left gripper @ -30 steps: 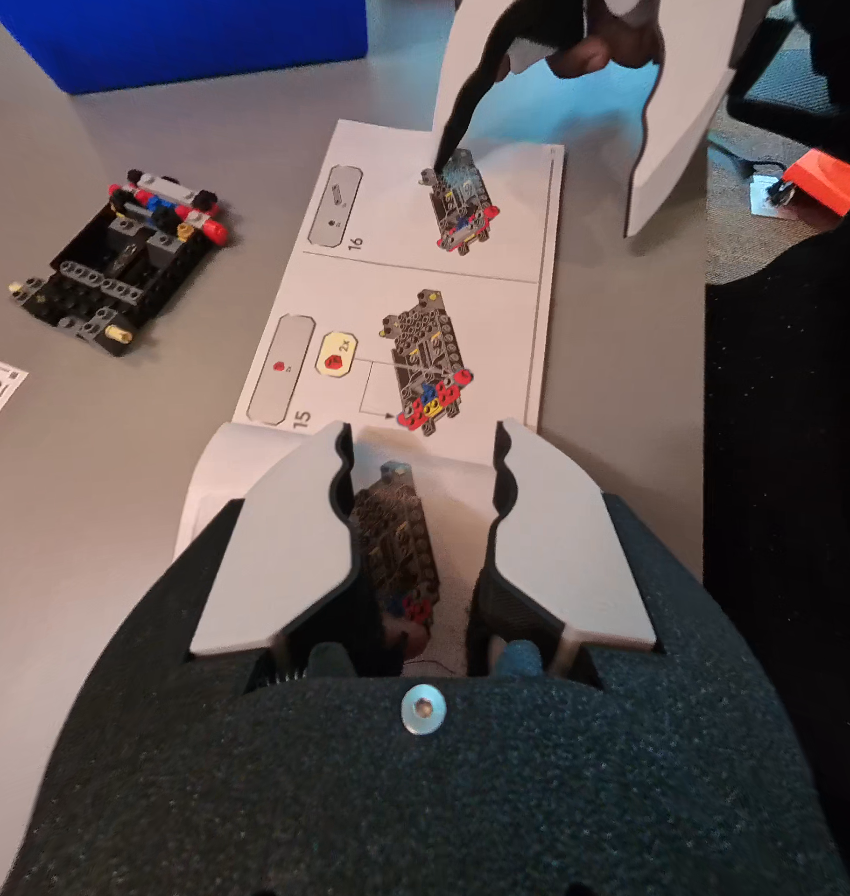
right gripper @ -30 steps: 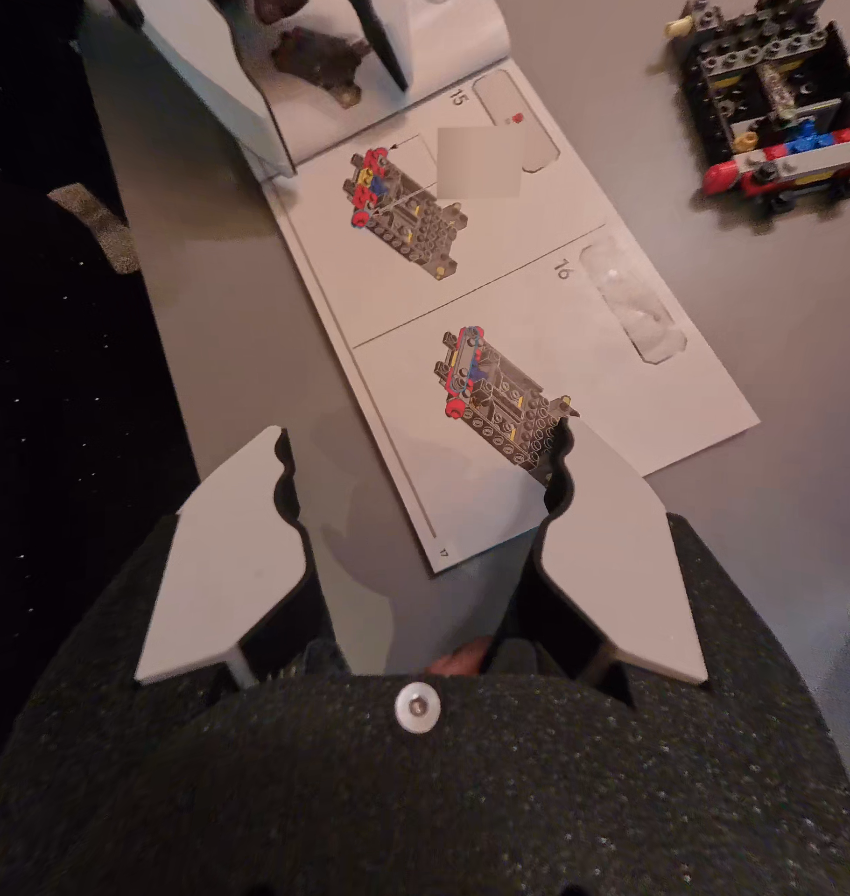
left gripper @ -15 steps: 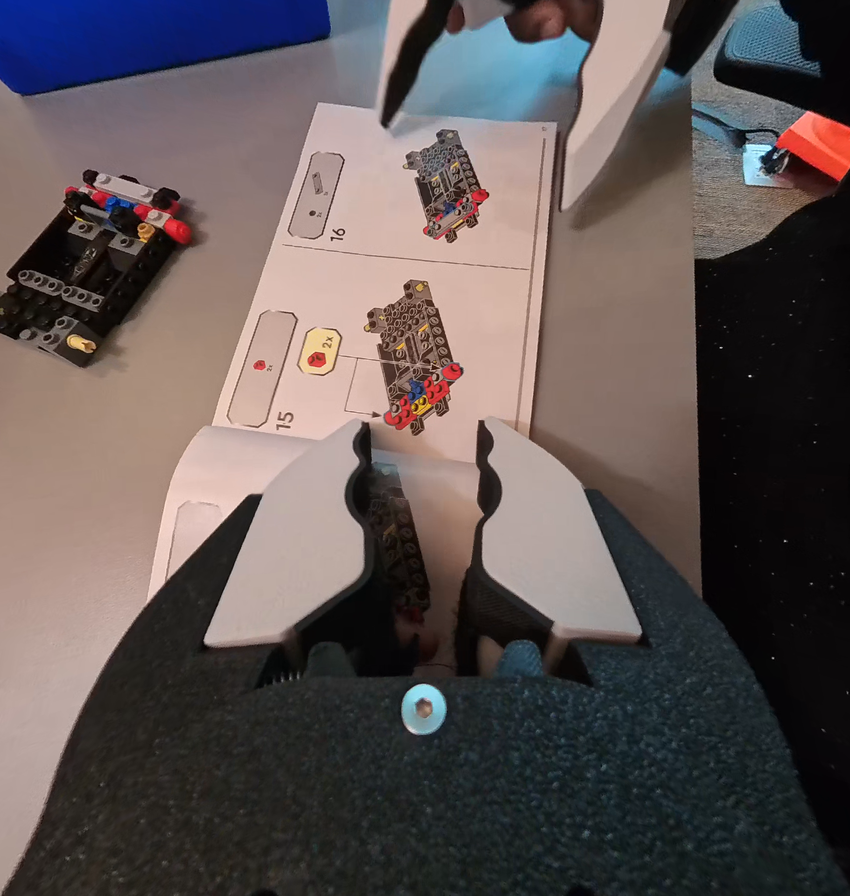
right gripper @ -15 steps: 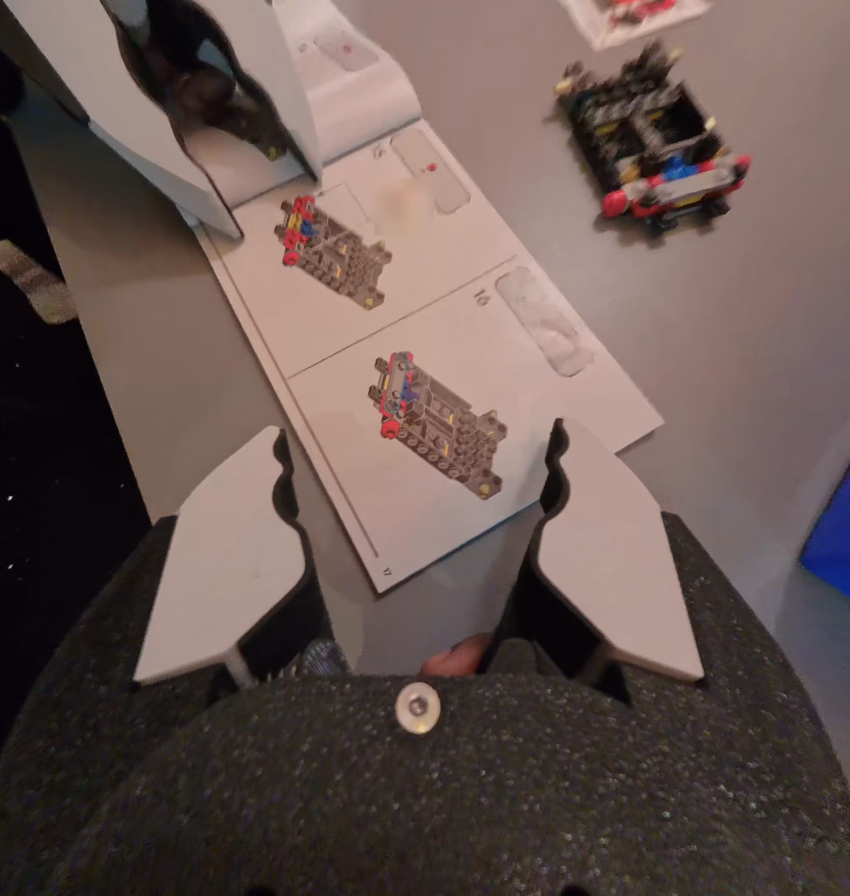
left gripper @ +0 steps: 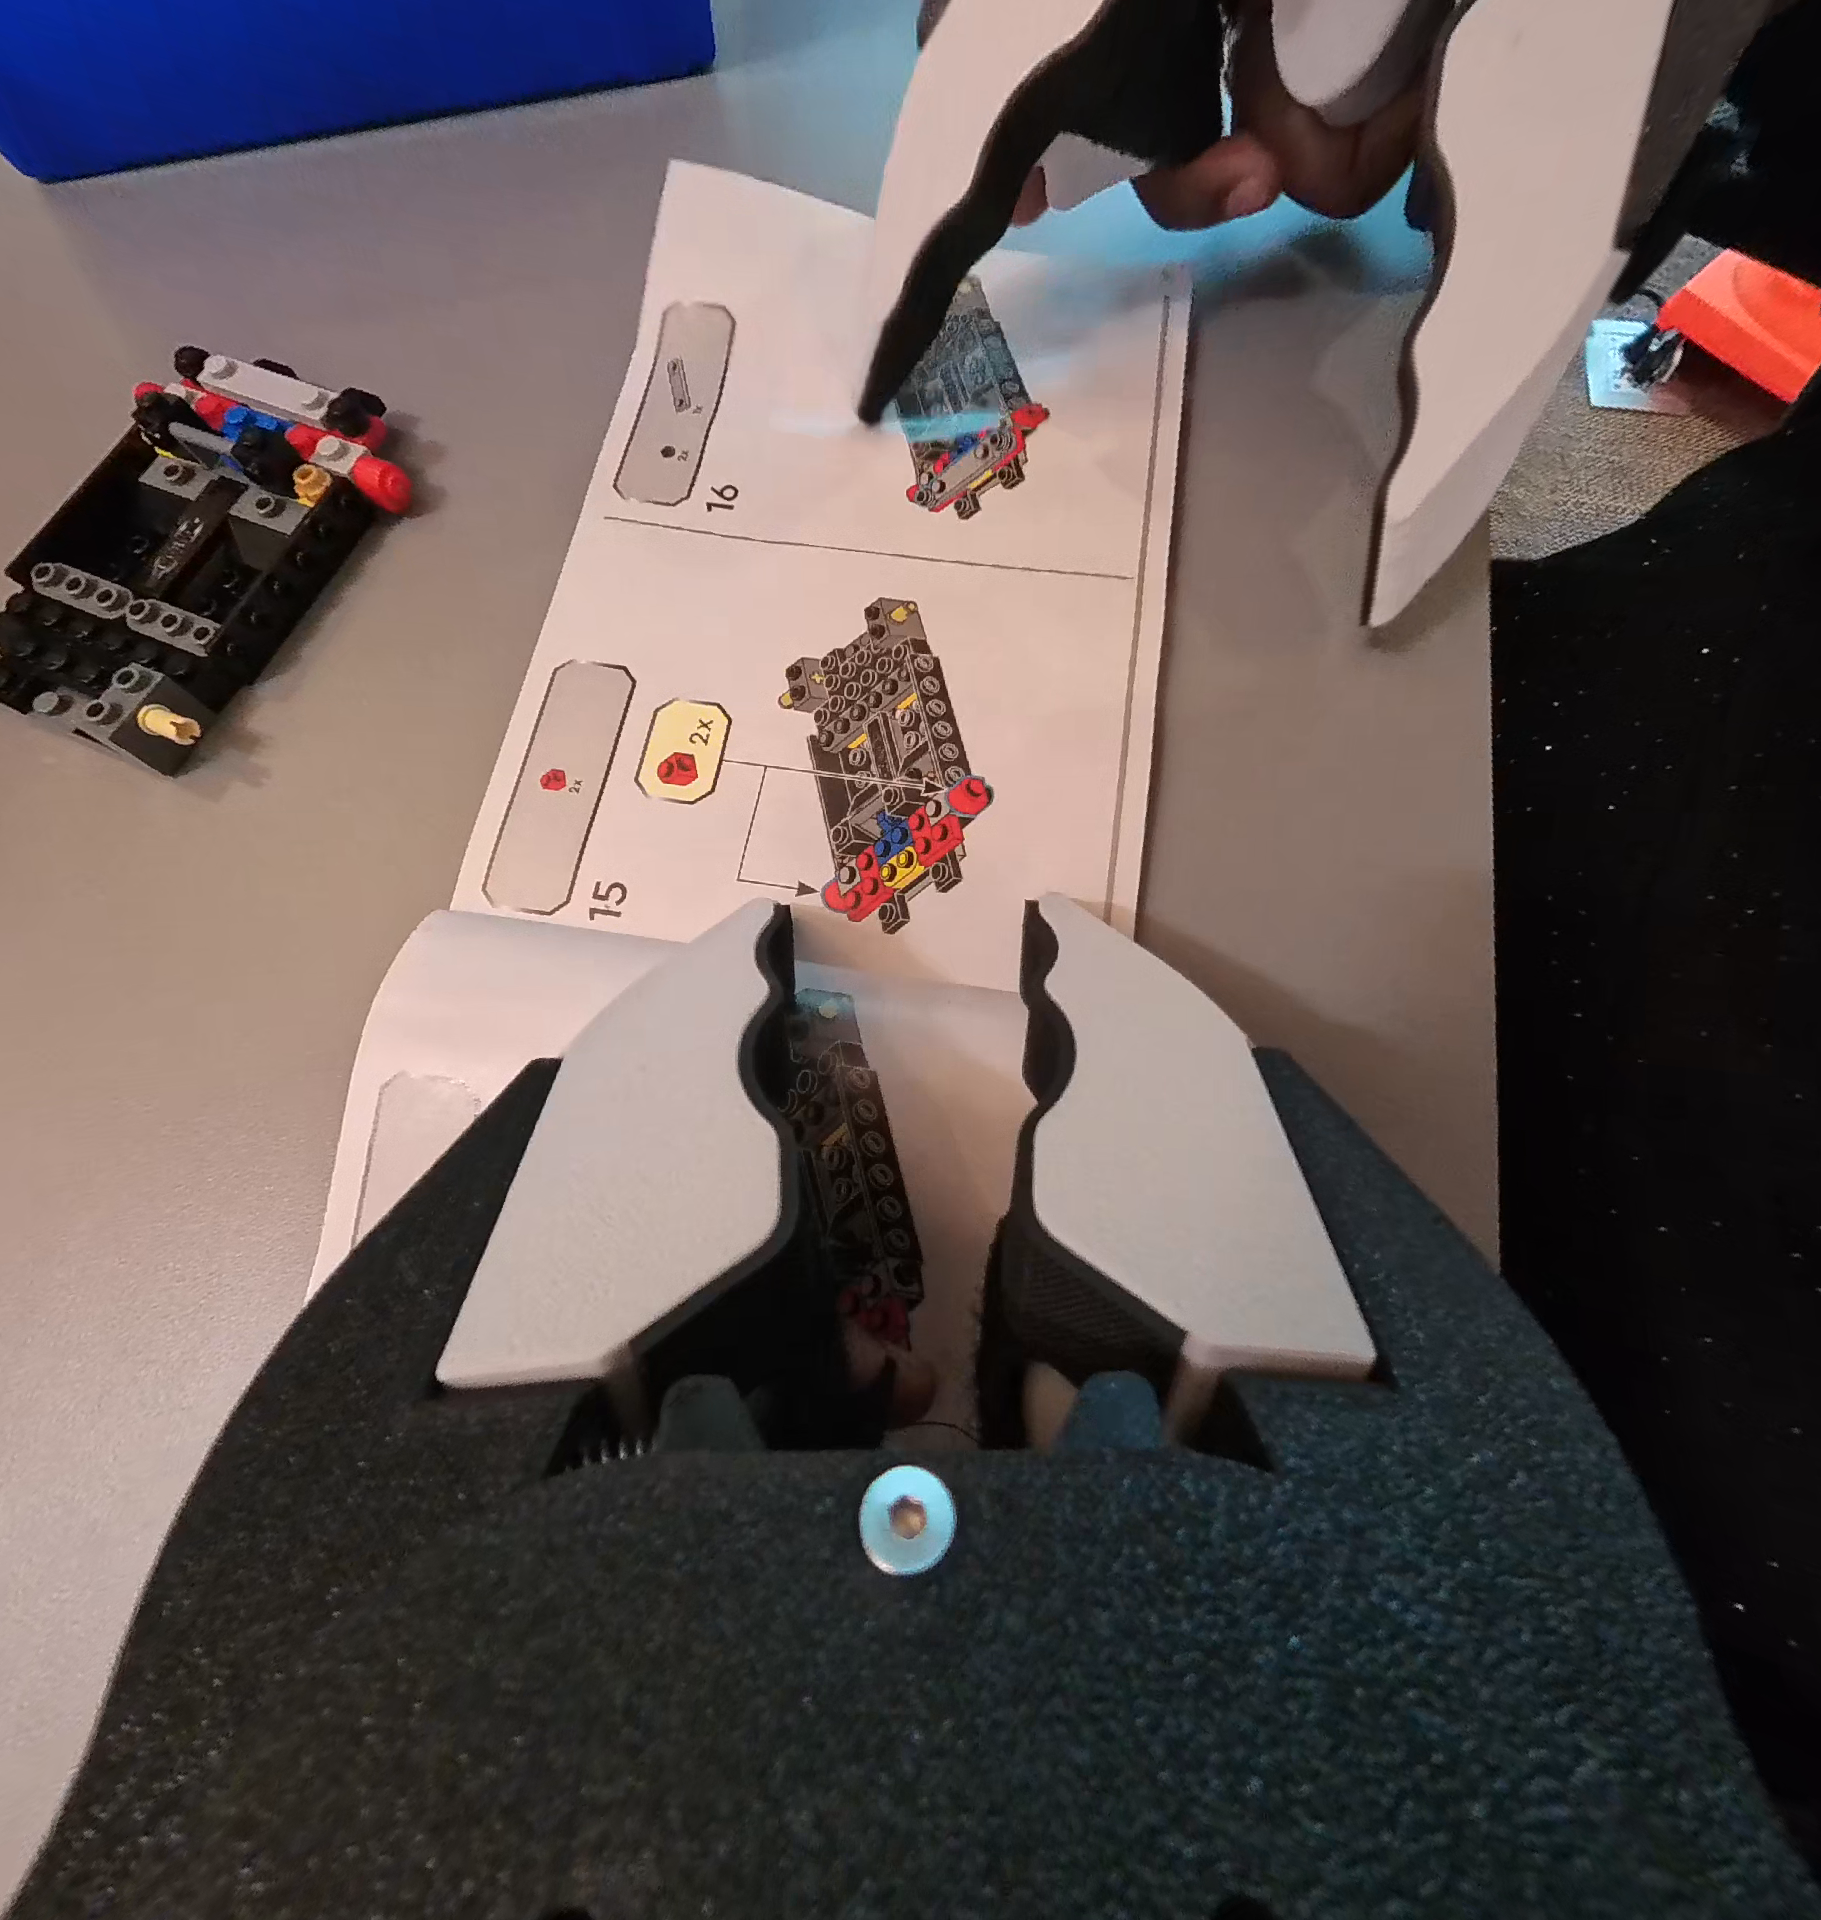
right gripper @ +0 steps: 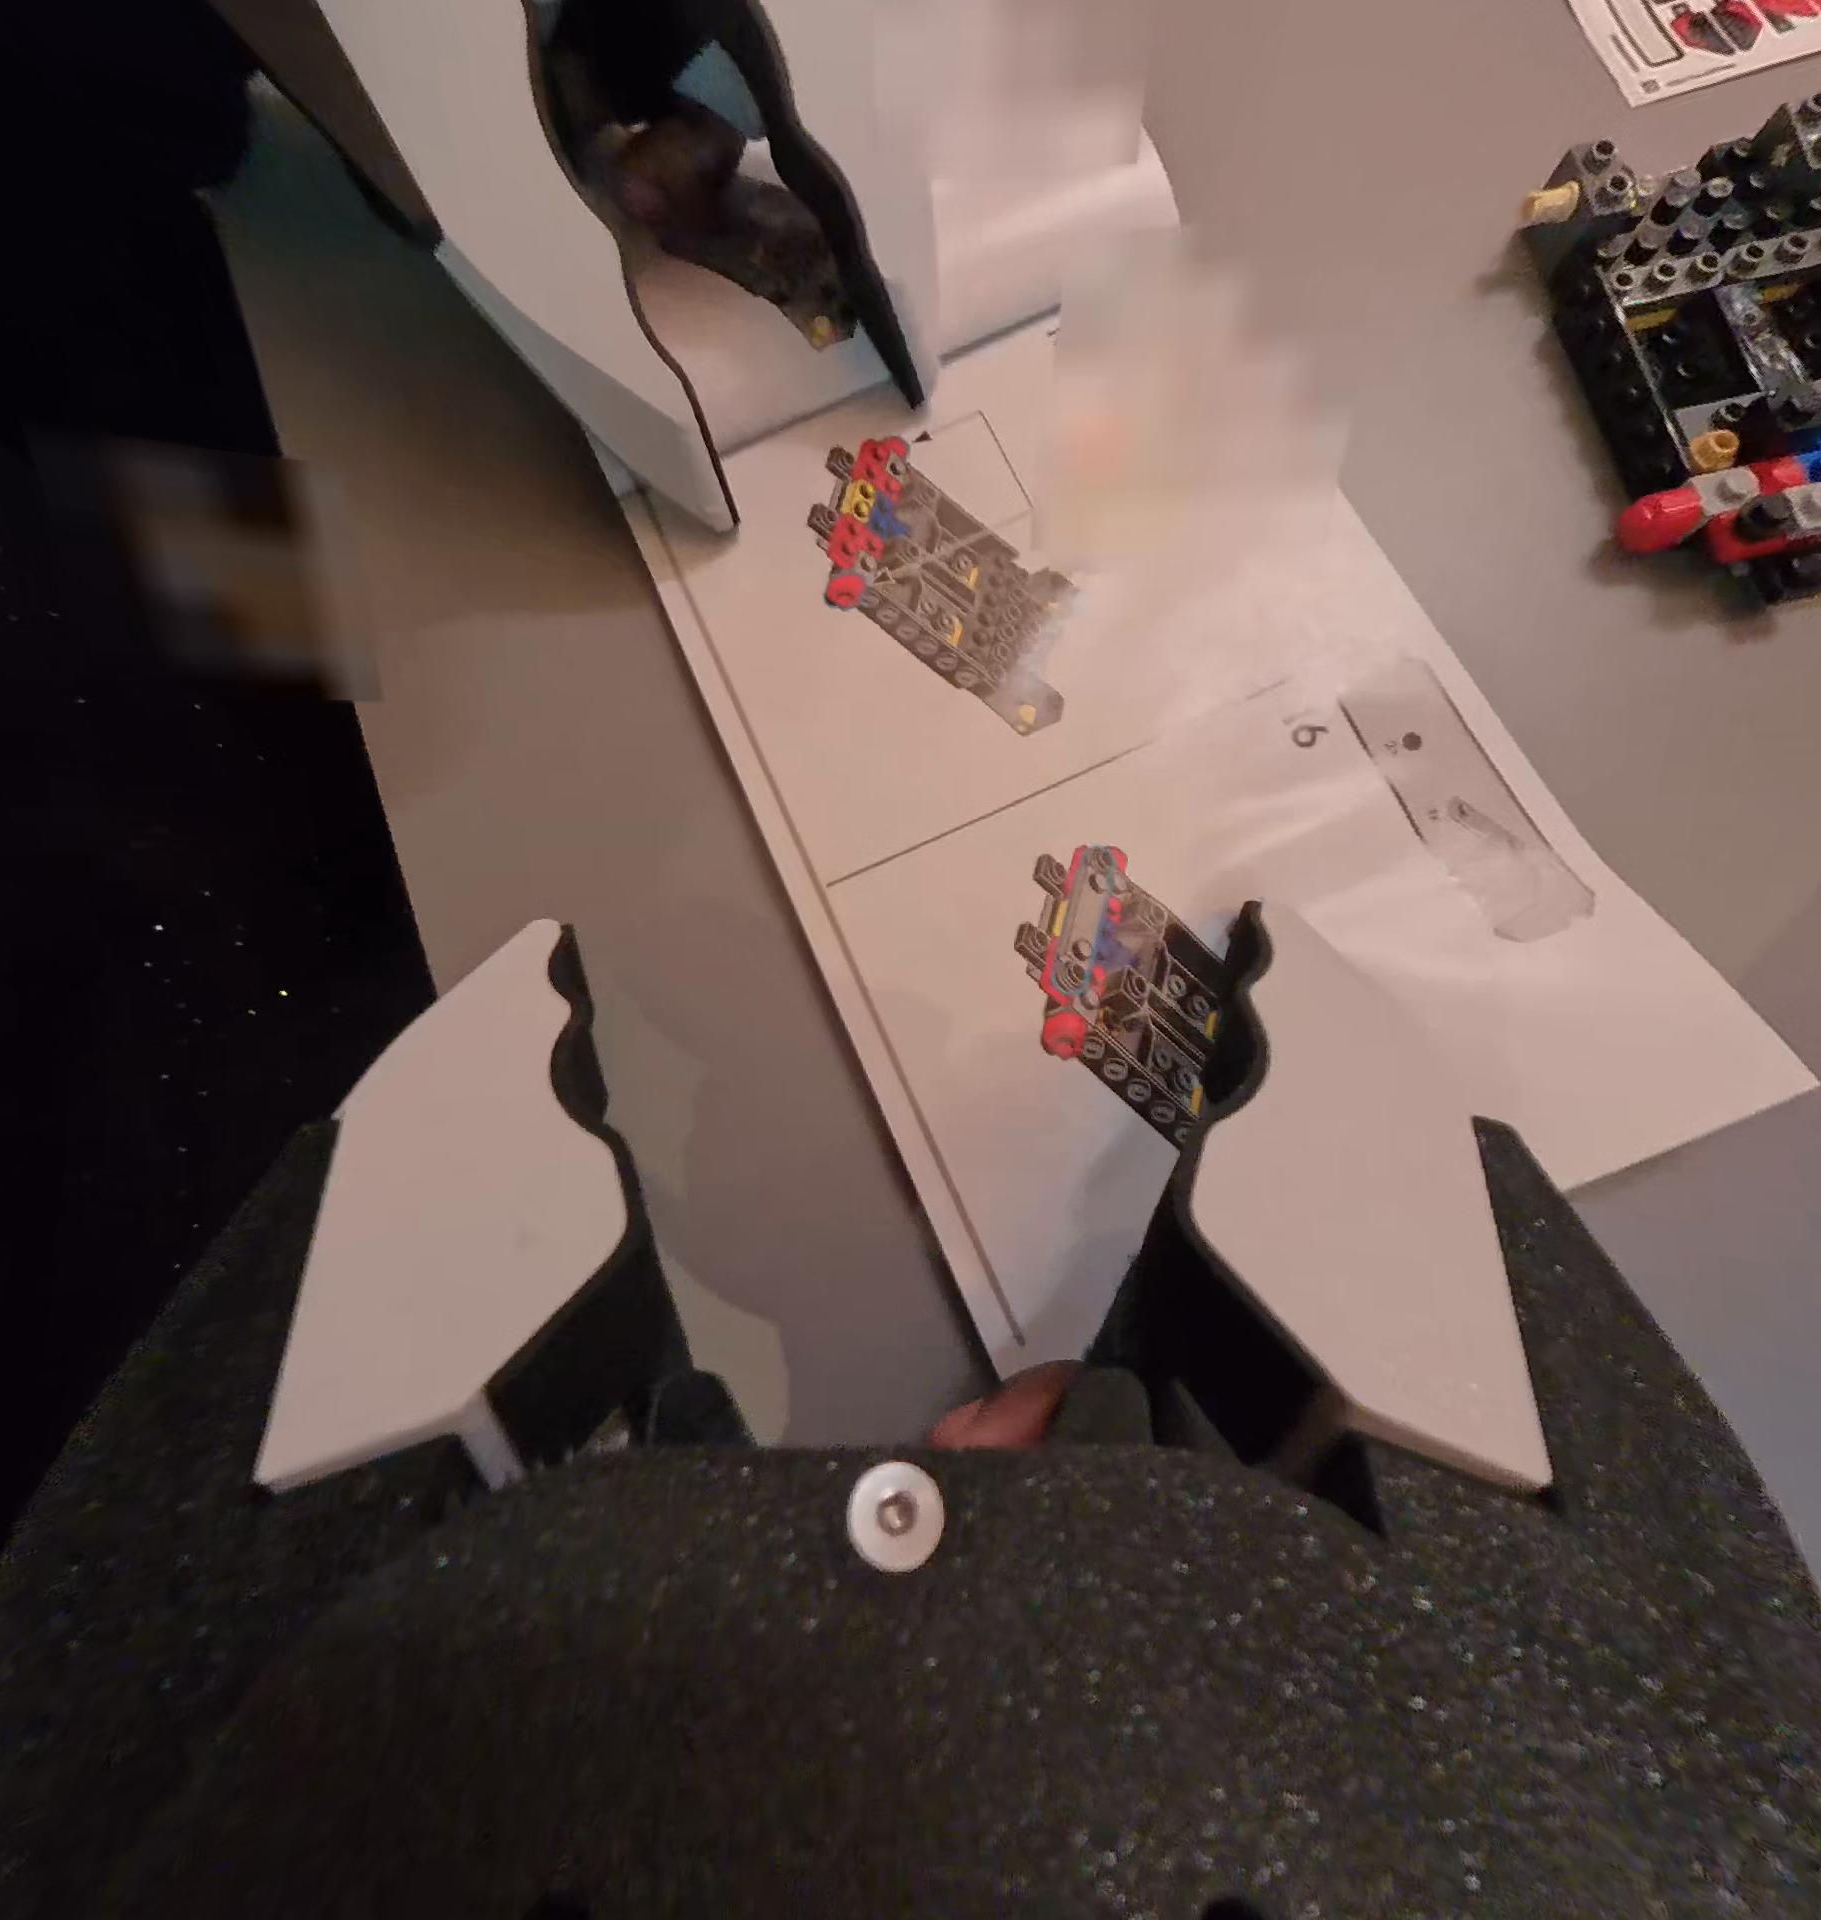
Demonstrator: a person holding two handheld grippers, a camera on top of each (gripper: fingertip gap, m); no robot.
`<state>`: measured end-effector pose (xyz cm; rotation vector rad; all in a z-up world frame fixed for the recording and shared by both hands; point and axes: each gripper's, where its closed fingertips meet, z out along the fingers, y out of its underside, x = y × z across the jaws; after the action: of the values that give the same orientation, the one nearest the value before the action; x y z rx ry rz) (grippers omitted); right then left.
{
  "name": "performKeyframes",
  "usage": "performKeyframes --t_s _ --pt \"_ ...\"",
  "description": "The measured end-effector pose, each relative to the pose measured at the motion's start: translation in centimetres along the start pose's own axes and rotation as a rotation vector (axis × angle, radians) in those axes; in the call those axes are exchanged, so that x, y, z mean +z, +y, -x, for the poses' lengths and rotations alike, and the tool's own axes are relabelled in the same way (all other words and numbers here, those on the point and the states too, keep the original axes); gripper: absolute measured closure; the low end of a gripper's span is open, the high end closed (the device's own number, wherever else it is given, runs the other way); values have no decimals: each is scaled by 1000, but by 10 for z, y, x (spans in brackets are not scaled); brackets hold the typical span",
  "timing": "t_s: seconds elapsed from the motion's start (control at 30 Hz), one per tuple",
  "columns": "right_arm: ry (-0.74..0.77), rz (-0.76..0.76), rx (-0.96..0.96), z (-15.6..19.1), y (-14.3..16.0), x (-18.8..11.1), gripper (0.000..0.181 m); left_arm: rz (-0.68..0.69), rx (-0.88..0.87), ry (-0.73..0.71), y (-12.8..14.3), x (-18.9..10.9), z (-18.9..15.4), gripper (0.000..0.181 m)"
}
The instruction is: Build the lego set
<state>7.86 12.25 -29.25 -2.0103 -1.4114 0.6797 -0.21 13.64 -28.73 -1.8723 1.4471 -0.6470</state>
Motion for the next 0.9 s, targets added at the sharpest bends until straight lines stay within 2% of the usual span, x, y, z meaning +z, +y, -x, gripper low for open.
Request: performKeyframes --t_s 0.23,0.37,0.43,0.5,0.57,0.63,0.73,0.83,0.9 --pt "-64 -52 -12 22 -17 15 67 0 0 0 0 0 0 139" --pt "-66 -60 -16 26 -24 22 69 -20 45 0 -3 -2 -4 112" --pt "-79 -73 6 27 -27 23 70 -95 80 -10 -17 -6 -11 102" --pt "-98 -85 24 29 -29 23 70 -142 107 -37 -35 -10 -20 101" --pt "-120 -98 48 31 -32 23 70 -112 213 -175 -46 -10 -17 103" --pt "-136 -112 74 32 -35 24 71 -17 391 -311 -45 -4 -13 109" --pt "-147 -118 85 32 -37 23 73 23 552 -412 -44 -1 -11 136" --pt "-181 -112 68 36 -36 19 75 -49 512 -442 -50 -11 -5 171" --pt "-163 -153 17 34 -43 7 79 -87 429 -464 -51 -19 3 176"
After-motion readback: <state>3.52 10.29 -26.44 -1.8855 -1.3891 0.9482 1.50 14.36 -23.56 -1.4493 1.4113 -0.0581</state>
